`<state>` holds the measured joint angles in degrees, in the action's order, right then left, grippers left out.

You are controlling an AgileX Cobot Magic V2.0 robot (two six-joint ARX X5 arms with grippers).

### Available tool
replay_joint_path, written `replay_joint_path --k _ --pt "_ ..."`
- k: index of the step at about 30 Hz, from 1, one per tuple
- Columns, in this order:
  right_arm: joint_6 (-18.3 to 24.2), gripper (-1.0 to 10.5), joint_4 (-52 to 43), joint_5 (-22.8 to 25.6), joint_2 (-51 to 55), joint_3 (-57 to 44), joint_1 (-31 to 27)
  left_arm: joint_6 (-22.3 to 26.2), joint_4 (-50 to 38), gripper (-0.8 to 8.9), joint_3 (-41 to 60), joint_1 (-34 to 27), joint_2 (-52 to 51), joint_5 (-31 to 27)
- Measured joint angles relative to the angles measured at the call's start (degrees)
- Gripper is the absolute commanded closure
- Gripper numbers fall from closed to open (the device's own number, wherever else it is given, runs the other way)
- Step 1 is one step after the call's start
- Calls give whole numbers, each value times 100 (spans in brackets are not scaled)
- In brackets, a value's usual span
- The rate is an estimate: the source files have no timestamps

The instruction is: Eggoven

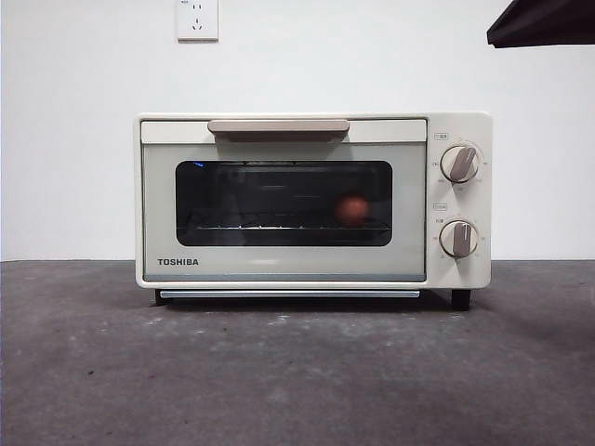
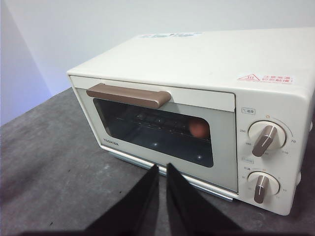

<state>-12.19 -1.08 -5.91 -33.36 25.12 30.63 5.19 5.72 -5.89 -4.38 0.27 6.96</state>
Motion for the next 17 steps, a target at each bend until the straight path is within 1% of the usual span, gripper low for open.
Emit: replay_joint_path --k 6,11,17 --pt "2 942 0 0 2 0 0 -50 181 806 404 0 -2 0" --pt "2 942 0 0 2 0 0 -201 407 806 411 0 0 0" --pt "2 942 0 0 0 0 0 -387 411 806 411 0 2 -7"
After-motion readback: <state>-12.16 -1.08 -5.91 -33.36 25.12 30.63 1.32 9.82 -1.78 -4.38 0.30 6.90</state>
